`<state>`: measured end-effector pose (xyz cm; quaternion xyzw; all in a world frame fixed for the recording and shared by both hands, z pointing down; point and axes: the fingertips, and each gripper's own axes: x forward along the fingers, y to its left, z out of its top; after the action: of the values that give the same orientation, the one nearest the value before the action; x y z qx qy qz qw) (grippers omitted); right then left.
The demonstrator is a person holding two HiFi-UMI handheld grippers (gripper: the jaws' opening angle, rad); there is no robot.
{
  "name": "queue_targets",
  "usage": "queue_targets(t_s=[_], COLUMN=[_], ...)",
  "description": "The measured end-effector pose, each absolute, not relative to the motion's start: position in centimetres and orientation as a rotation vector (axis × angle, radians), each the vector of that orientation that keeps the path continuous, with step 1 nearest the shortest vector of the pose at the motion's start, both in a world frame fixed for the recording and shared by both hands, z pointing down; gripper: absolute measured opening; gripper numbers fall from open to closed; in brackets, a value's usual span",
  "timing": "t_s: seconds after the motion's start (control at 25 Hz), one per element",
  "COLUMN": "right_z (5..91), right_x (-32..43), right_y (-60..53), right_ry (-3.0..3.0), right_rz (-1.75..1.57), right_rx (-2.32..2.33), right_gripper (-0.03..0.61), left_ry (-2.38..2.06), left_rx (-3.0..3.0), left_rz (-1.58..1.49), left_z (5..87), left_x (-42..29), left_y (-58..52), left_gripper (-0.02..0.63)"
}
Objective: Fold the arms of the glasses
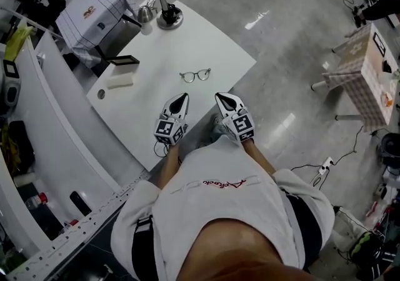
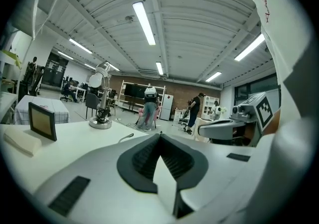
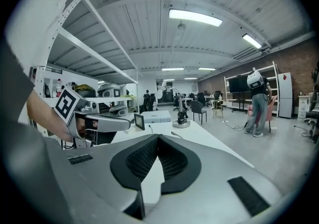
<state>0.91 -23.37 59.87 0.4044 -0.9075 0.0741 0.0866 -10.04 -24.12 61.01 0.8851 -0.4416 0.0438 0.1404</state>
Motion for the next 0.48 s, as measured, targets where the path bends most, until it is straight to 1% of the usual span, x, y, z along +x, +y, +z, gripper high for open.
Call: queue_targets(t_s=[0.48], right_z=[59.6], right_x=[1.7], right_y=[-27.6], right_ry=[-2.756], right_rz=[0.225], right_rx=[1.139], right_gripper=[0.014], left_ry=[-1.384], left_rx=[2.473], left_rz=[0.203], left_z=[61.9], left_x=[-10.4], left_y=[-26.8], left_gripper=[0.021])
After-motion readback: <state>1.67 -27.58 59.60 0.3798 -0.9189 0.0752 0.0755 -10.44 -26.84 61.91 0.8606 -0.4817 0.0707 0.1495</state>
